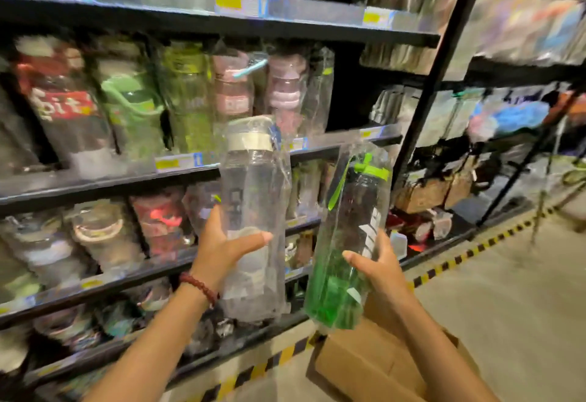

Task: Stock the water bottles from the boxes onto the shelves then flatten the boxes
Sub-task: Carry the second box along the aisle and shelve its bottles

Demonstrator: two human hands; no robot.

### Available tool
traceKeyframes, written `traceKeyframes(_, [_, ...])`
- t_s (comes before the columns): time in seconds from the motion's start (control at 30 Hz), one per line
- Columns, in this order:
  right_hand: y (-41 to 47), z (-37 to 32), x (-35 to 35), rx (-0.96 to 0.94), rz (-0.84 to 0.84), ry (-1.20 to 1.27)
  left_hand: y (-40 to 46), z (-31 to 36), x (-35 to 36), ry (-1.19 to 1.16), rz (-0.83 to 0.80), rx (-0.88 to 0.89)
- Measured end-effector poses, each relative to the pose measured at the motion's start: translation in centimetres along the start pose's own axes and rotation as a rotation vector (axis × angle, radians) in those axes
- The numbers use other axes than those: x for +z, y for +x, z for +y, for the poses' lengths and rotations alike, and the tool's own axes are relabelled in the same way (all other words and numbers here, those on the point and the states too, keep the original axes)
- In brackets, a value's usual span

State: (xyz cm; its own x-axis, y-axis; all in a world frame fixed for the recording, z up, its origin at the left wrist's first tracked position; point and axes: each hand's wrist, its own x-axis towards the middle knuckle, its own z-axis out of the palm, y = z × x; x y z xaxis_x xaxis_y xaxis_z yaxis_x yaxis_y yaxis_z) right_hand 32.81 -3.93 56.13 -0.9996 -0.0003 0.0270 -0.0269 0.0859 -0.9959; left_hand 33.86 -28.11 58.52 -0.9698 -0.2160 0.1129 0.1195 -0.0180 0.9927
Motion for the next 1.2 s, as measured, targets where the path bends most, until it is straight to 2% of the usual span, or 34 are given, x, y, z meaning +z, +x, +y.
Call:
traceKeyframes(0.17, [1.4,1.8,-5.8,0.016,0.095,0.04,2.5,-1.8,6.2,0.045,-0.103,-0.051])
traceKeyframes(0.37, [5.5,4.0,-8.7,0.05,0.139,0.082,6.7,-3.0,12.1,0.085,-0.161,-0.06])
traceKeyframes(0.7, [20.3,0.9,-12.6,0.026,0.117,-0.043,20.3,-2.7,20.7,0.051,-0.188,-0.004])
traceKeyframes(0.9, [27.5,0.0,-14.6,-0.053,0.138,0.009,26.5,-1.7,24.6,0.018,-0.222,0.011])
traceKeyframes(1.07, [31.4,-1.0,-15.6,-0.055,0.111,-0.013,29.3,-0.9,26.2,0.031,-0.183,0.028])
traceKeyframes(1.2, [35.1,-1.5,-15.9,-0.074,0.055,-0.014,31.3,-0.6,27.2,0.07,-0.07,0.02])
